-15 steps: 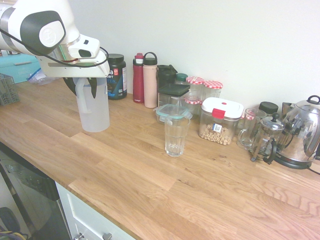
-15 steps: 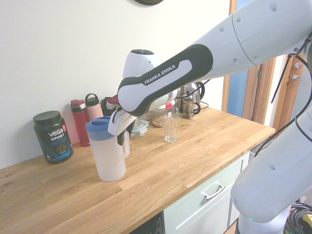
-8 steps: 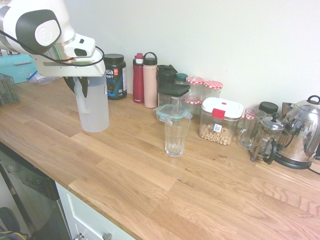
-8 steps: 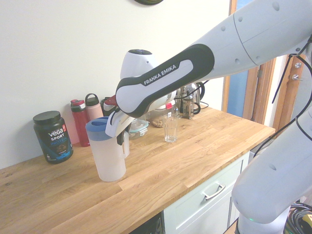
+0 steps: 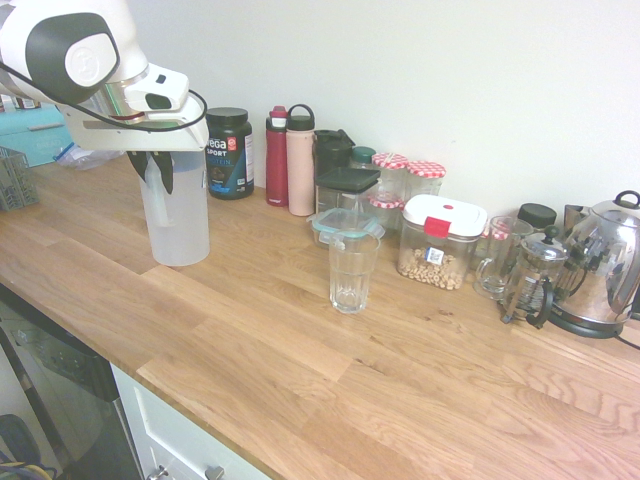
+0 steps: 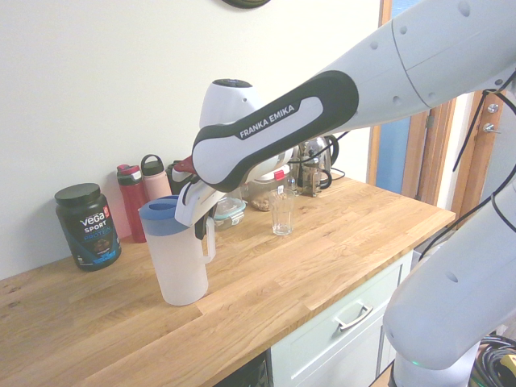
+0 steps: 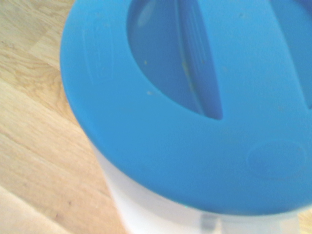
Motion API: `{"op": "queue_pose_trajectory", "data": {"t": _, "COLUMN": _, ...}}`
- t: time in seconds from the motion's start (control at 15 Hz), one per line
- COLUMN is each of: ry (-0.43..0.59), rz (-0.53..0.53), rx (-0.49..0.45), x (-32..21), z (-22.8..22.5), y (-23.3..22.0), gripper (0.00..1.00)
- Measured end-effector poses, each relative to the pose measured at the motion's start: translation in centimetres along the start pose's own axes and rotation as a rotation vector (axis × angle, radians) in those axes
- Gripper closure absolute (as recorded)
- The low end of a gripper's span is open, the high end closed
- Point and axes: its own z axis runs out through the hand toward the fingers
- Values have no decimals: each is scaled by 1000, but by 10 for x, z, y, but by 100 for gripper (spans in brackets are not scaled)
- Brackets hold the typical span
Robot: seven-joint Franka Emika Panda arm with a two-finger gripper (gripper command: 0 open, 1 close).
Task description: Pour me some water
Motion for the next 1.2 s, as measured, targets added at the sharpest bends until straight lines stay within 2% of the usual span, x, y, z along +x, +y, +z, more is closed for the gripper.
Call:
{"op": "queue_pose_trajectory", "data": {"t": 0.2, "ry": -14, "rz": 95, "rx": -25, "x": -7, "z": -35, "y": 17, "gripper": 100}}
{"op": "queue_pose_trajectory", "data": {"t": 0.33, "ry": 33, "rz": 193, "rx": -42, "x": -7, "z": -59, "y": 33, "gripper": 100}}
{"op": "queue_pose_trajectory", "data": {"t": 0.53, "ry": 80, "rz": 293, "rx": -94, "x": -11, "z": -80, "y": 73, "gripper": 100}}
{"op": "queue_pose_trajectory", "data": {"t": 0.87, "ry": 95, "rz": 461, "rx": -210, "x": -36, "z": -115, "y": 136, "gripper": 100}}
{"op": "queue_pose_trajectory", "data": {"t": 1.0, "ry": 98, "rz": 488, "rx": -206, "x": -52, "z": -129, "y": 144, "gripper": 100}}
{"op": "queue_pose_trajectory", "data": {"t": 1.07, "ry": 106, "rz": 464, "rx": -178, "x": -68, "z": -141, "y": 134, "gripper": 100}}
{"op": "queue_pose_trajectory", "data": {"t": 1.2, "ry": 99, "rz": 462, "rx": -181, "x": -70, "z": -136, "y": 130, "gripper": 100}}
